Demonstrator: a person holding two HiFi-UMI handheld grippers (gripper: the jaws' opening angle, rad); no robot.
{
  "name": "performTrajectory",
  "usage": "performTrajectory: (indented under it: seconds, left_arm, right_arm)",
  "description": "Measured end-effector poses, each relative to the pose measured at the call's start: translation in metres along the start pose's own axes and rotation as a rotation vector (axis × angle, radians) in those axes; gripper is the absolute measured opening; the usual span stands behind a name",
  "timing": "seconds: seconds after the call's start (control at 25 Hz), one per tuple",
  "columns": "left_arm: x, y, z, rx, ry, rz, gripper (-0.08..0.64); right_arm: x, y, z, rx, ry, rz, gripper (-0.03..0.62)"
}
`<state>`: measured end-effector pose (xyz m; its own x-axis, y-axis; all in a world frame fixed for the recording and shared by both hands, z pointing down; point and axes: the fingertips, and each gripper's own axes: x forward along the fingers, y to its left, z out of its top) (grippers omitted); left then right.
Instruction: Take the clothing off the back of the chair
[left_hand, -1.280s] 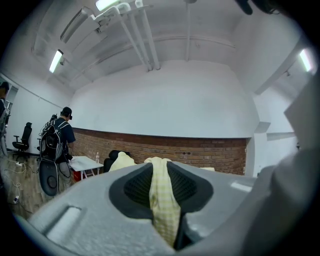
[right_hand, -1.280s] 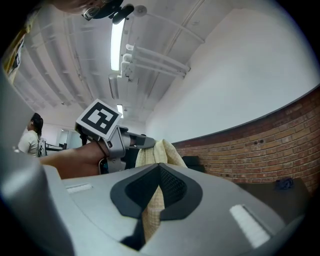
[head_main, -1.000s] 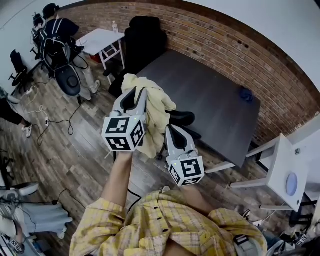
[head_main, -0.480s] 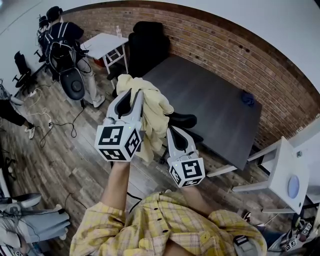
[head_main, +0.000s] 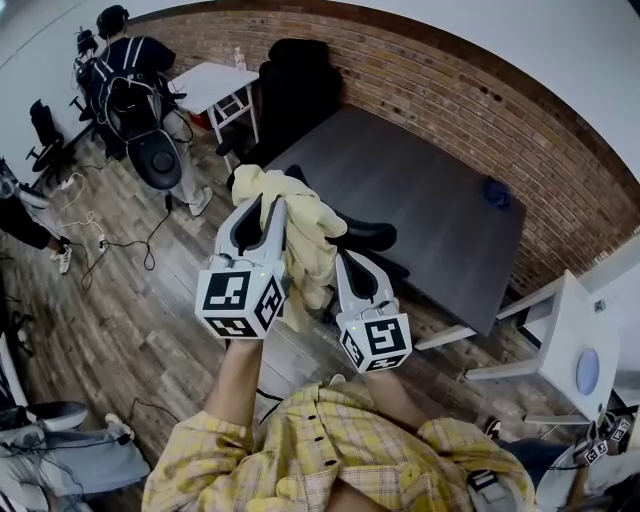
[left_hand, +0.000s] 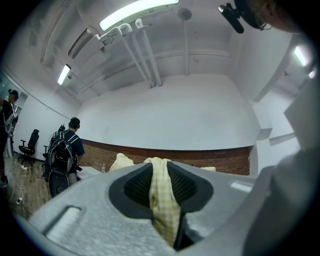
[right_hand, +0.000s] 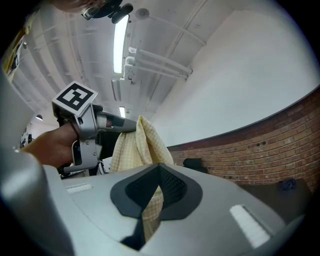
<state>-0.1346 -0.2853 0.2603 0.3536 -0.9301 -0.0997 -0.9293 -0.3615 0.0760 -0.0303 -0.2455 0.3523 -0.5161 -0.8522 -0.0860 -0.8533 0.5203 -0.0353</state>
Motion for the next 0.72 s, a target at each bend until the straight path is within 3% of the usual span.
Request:
performTrajectory:
  seconds: [0.72]
  left_arm:
    - [-0.039,-0.004,-0.055,-0.059,0.082,0.049,0.088]
  right_arm:
    - [-0.003,0.014,-0.008,0.008,0.02,0.029,-0.003]
